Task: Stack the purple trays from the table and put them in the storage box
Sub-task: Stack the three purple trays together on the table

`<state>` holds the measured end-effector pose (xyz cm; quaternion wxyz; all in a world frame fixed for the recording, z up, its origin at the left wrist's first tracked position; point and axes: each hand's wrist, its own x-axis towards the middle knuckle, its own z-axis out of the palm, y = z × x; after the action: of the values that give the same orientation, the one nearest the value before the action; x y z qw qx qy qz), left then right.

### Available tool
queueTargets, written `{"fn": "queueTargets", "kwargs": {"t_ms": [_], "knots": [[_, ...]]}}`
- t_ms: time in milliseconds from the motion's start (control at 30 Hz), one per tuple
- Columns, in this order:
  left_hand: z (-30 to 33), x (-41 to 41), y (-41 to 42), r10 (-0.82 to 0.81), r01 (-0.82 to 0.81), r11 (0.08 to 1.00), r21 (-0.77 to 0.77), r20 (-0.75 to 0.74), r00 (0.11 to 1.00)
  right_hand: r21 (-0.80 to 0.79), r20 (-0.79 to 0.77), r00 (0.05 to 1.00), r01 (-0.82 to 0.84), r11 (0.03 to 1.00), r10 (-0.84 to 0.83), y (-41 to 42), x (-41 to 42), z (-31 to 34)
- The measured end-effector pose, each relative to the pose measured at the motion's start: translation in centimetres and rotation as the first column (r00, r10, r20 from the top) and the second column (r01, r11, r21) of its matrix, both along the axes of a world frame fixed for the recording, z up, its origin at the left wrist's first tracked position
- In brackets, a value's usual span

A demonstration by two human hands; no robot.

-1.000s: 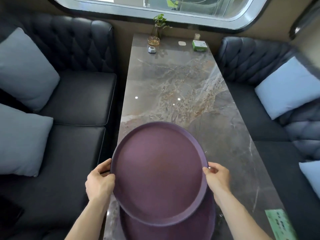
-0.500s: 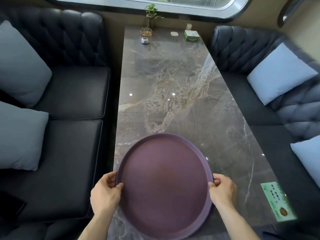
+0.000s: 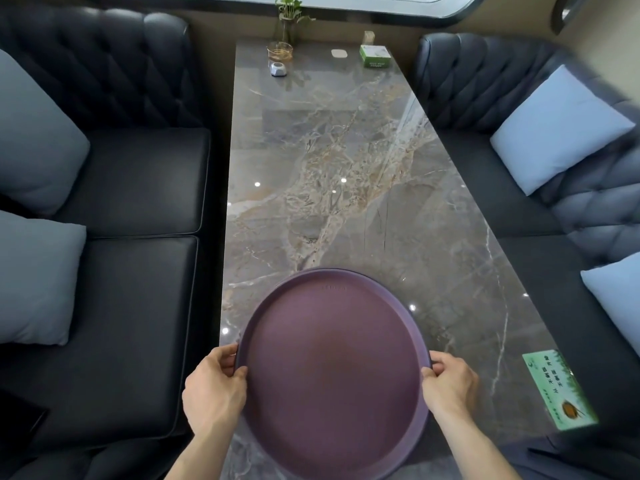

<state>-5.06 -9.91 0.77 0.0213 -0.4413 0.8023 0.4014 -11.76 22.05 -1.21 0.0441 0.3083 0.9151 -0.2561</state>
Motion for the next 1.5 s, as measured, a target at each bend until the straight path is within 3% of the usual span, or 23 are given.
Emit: {"fn": "queueTargets", "kwargs": {"t_ms": [1033,1133,1333,1500], "knots": [[-0.3,-1.0,0.1,0.034,-0.033,0.999,-0.03,0.025,0.999,-0.041,-0.002,0.999,0.036,0.998,-0.036,-0.2,-1.1,0.0],[-0.5,-1.1,-0.2,0.029,-0.029,0.999,-0.021,0.041,0.999,-0.085,-0.006,0.998,0.067,0.994,-0.067,-0.1,-1.1,-0.3],[-0.7,-1.1,-0.1,-0.025,0.035,0.991,-0.128,0.078,0.997,-0.324,0.057,0.975,0.22,0.92,-0.213,0.9,-1.6,-0.2],[-1.3,-1.0,0.3,-0.069,0.076,0.995,-0.06,0.109,0.992,-0.307,0.069,0.97,0.245,0.92,-0.235,0.0,-0.2,-1.4]]}}
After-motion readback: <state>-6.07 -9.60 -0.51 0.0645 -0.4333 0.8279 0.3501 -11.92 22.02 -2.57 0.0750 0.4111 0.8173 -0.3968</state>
